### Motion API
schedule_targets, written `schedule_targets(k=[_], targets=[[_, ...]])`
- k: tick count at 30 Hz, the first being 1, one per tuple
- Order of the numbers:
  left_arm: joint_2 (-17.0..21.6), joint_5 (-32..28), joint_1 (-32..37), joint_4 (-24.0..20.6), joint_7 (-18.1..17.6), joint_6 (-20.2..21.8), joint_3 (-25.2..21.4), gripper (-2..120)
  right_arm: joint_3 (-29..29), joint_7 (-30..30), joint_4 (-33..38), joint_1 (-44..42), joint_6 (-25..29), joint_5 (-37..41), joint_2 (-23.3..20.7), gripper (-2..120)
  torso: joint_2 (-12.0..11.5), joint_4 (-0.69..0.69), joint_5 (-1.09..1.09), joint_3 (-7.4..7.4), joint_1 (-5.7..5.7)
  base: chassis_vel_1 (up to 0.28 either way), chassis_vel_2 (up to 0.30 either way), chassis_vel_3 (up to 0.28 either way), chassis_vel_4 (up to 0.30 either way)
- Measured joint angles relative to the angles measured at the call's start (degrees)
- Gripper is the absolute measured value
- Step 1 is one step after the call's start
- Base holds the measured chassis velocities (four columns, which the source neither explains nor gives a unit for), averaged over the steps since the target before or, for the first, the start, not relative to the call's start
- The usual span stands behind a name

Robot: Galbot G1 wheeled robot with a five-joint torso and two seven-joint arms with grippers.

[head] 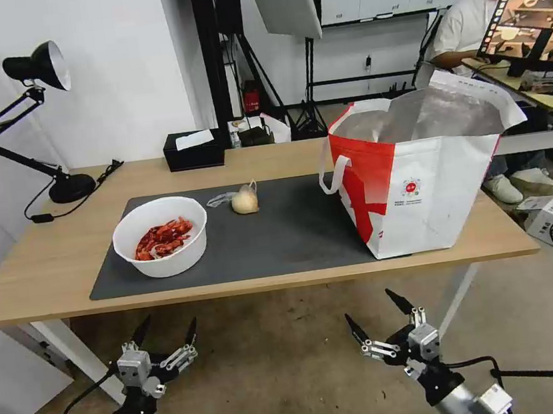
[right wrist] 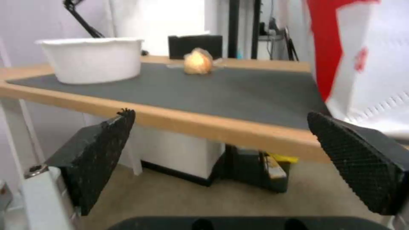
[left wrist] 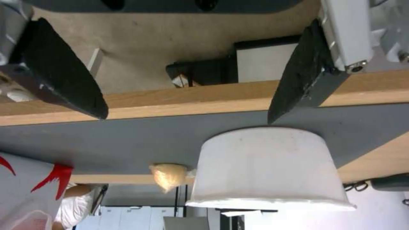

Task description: Pick up the trash from the table and place it into the takeout bag.

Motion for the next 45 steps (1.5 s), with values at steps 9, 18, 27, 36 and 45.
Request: schedule_targets(k=[9, 18, 27, 36, 45], targets=[[0.23, -0.10, 0.13, -0.48, -0.01, -0.03, -0.30, 100, -8.75, 4.41, 3.98, 16.89, -9.62, 3.79, -5.98, 100, -0.01, 0.01, 0.01, 0.00, 0.00, 0.000, 0.000, 0.000, 0.000], [0.11, -0.11, 0.33, -0.55, -0.05, 0.05, -0.72, 100, -24.61, 10.27, -2.33, 44.74, -17.66, 14.21, -8.91, 100, -0.01, 0.02, -0.01, 0.01, 0.01, 0.000, 0.000, 0.000, 0.000], [-0.62, 0.56, 0.67, -0.40, -0.17, 0.43, -0.98, 100, -36.70, 13.69, -15.08, 64.95, -23.51, 19.19, -0.07, 100, -0.02, 0.01, -0.01, 0.01, 0.02, 0.000, 0.000, 0.000, 0.000], [-0.83, 0.41, 1.04, -0.55, -0.16, 0.45, -1.97, 100, -44.90, 20.13, -33.28, 78.59, -28.50, 19.31, 13.99, 100, -0.01, 0.02, 0.00, 0.01, 0.01, 0.000, 0.000, 0.000, 0.000], [-1.21, 0.44, 1.19, -0.74, -0.19, 0.46, -2.06, 100, -45.83, 21.51, -53.13, 86.61, -33.54, 21.53, 26.40, 100, -0.02, 0.01, -0.02, 0.01, 0.01, 0.000, 0.000, 0.000, 0.000]])
